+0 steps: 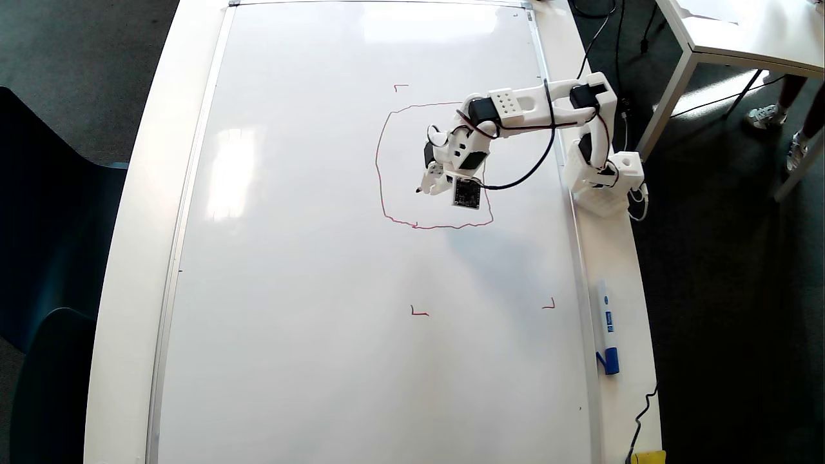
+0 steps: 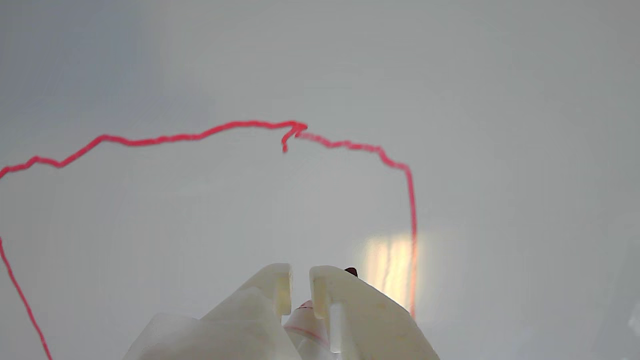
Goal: Draw on a whiteboard a robot head using a pen attached to the gripper
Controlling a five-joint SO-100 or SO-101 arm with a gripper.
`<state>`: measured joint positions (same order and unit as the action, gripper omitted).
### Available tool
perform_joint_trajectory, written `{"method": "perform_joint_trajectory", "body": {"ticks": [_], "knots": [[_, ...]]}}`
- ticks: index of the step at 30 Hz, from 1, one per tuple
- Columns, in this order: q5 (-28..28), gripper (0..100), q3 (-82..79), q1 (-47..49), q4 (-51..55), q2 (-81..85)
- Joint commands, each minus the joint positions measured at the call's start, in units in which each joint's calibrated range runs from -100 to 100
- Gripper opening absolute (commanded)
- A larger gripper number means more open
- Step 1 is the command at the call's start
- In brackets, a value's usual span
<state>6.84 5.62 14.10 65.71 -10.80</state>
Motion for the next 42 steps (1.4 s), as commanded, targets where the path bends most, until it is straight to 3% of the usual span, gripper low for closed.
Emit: {"method": "perform_joint_trajectory", "body": {"ticks": [1, 42], "knots": [[-0.4, 1, 1.9, -0.7, 1.1, 3.9], [-0.4, 1, -5.4, -2.0, -9.1, -6.4]]}}
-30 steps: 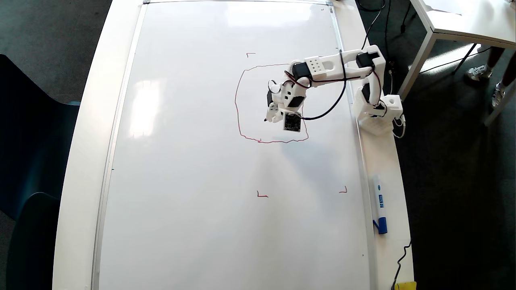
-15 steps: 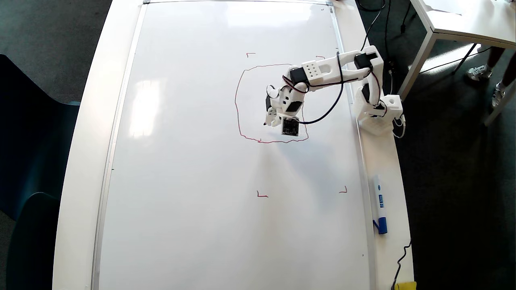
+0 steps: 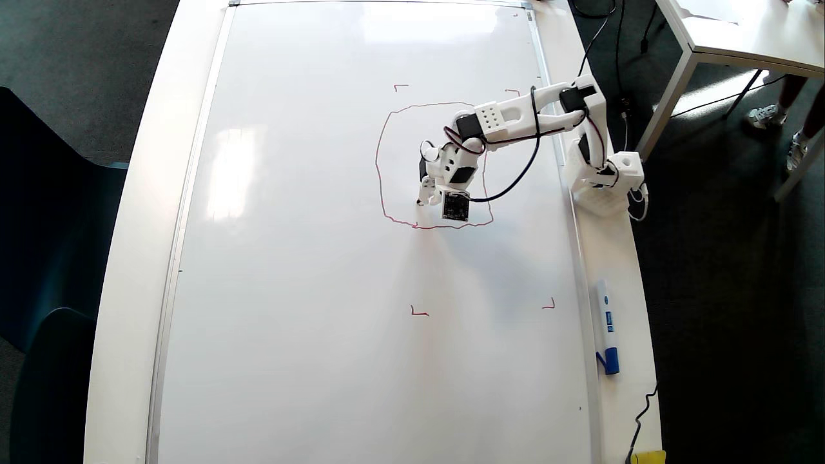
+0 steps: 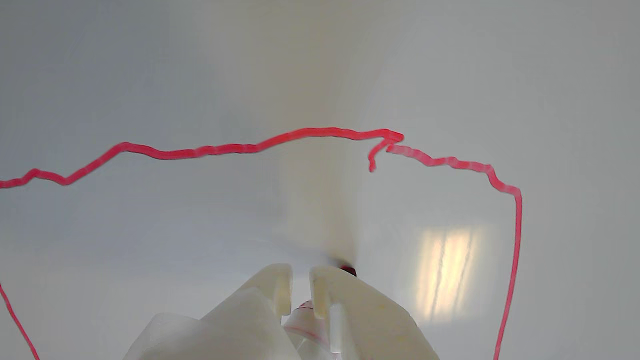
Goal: Draw on a whiteboard a robot head using a pen attached to the gripper
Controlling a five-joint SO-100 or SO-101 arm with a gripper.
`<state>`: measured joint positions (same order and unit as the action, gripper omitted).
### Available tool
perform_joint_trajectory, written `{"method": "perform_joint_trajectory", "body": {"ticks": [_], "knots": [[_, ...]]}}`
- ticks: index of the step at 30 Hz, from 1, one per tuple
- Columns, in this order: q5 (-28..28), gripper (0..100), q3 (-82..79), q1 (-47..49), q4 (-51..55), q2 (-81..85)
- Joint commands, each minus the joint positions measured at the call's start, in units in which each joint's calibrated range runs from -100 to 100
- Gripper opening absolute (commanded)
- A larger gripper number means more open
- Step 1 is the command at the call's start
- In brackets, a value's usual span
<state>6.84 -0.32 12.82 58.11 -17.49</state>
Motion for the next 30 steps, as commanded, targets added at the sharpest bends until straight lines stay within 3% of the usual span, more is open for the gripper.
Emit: {"method": "perform_joint_trajectory", "body": {"ticks": [1, 24, 30], "knots": [[-0.4, 1, 0.5, -0.9, -1.7, 0.3], [-0.4, 1, 7.4, -4.0, -2.9, -5.1], [-2.9, 1, 6.7, -7.0, -2.9, -5.1]]}}
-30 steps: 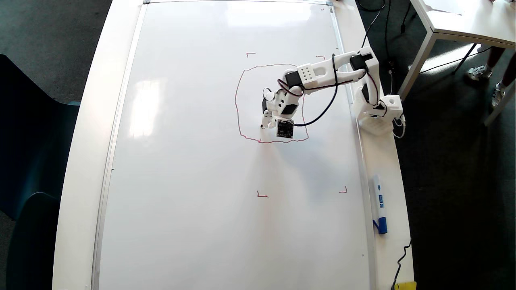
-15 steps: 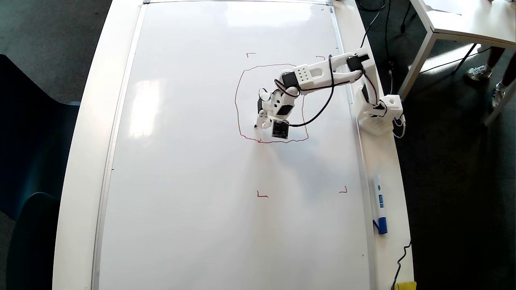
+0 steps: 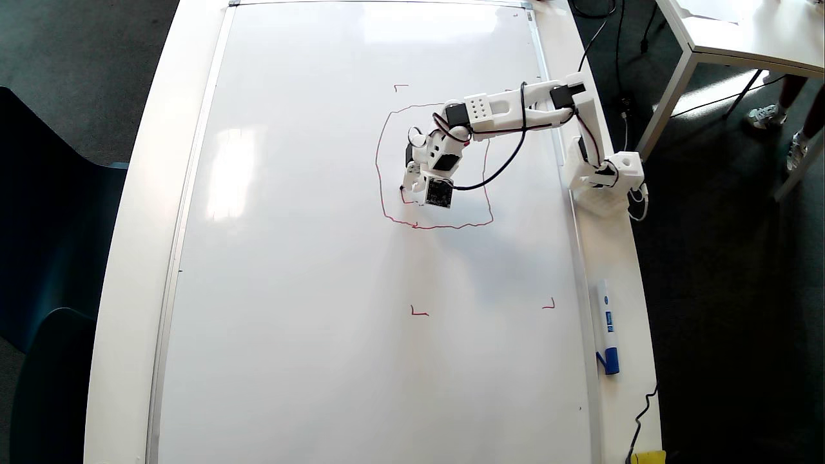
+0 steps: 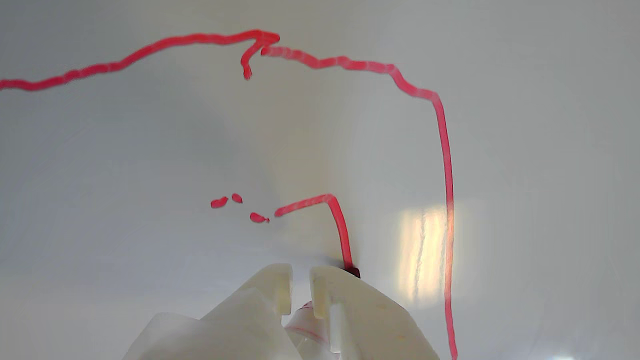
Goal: Draw on a whiteboard a robot head using a pen attached to the gripper
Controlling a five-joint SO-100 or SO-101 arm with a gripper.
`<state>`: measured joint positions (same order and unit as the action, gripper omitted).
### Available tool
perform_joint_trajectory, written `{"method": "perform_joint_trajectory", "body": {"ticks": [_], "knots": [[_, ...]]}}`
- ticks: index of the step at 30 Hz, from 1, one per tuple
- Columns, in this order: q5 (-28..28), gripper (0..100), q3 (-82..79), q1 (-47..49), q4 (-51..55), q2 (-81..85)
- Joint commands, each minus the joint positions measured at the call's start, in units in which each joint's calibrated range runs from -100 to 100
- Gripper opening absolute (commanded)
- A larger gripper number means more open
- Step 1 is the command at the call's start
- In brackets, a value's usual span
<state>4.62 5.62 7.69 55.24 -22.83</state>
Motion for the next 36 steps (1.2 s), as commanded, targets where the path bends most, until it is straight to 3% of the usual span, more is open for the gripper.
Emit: {"method": "perform_joint_trajectory", "body": {"ticks": [1, 22, 36], "knots": [[-0.8, 1, 0.6, -2.2, 0.1, 0.2], [-4.0, 1, -20.2, -2.7, 0.4, 13.7], [-3.6, 1, -20.6, 4.0, -0.4, 14.3]]}}
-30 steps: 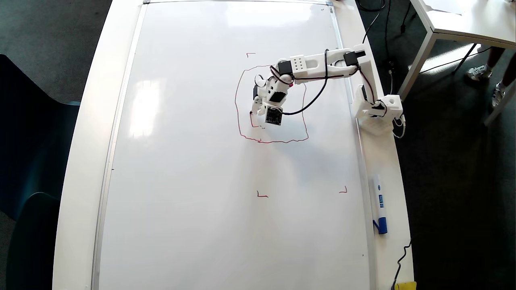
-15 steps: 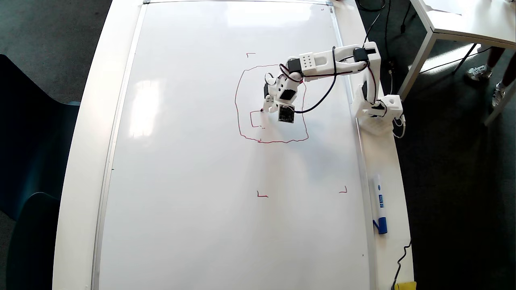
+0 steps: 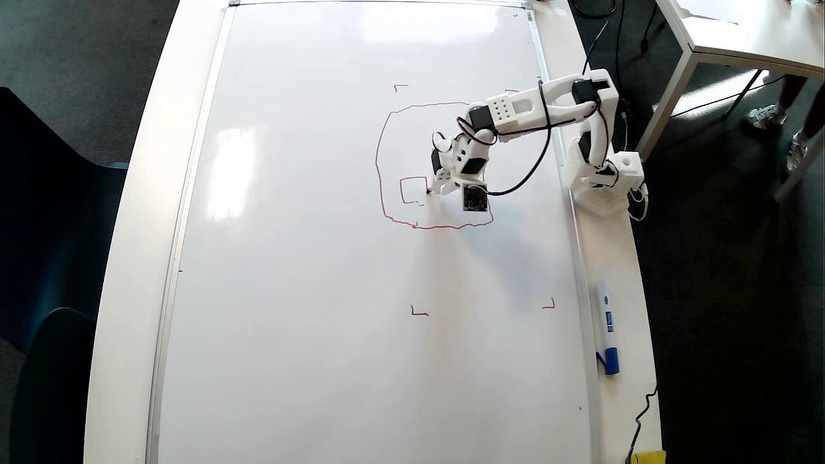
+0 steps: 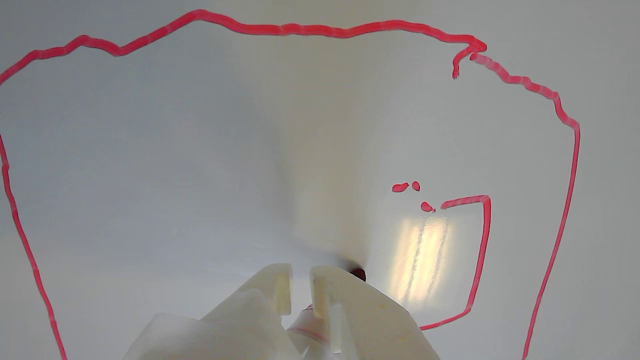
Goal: Draw on a whiteboard a robot head using a pen attached to the gripper
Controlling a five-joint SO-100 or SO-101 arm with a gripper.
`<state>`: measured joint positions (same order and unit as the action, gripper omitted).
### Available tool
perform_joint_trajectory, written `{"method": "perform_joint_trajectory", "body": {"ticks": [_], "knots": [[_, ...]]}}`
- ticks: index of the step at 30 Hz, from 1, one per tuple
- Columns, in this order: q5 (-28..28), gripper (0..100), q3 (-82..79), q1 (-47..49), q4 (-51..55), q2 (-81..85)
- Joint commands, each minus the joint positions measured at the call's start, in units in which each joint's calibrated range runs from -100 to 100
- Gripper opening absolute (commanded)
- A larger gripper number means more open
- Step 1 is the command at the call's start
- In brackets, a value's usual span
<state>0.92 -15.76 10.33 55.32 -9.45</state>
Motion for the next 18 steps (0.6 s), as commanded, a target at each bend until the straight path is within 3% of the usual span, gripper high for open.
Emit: {"method": "perform_joint_trajectory", "body": {"ticks": [1, 18], "knots": [[0.1, 1, 0.7, 1.6, -1.3, 0.9], [0.4, 1, 0.7, 3.4, -4.8, 0.8]]}}
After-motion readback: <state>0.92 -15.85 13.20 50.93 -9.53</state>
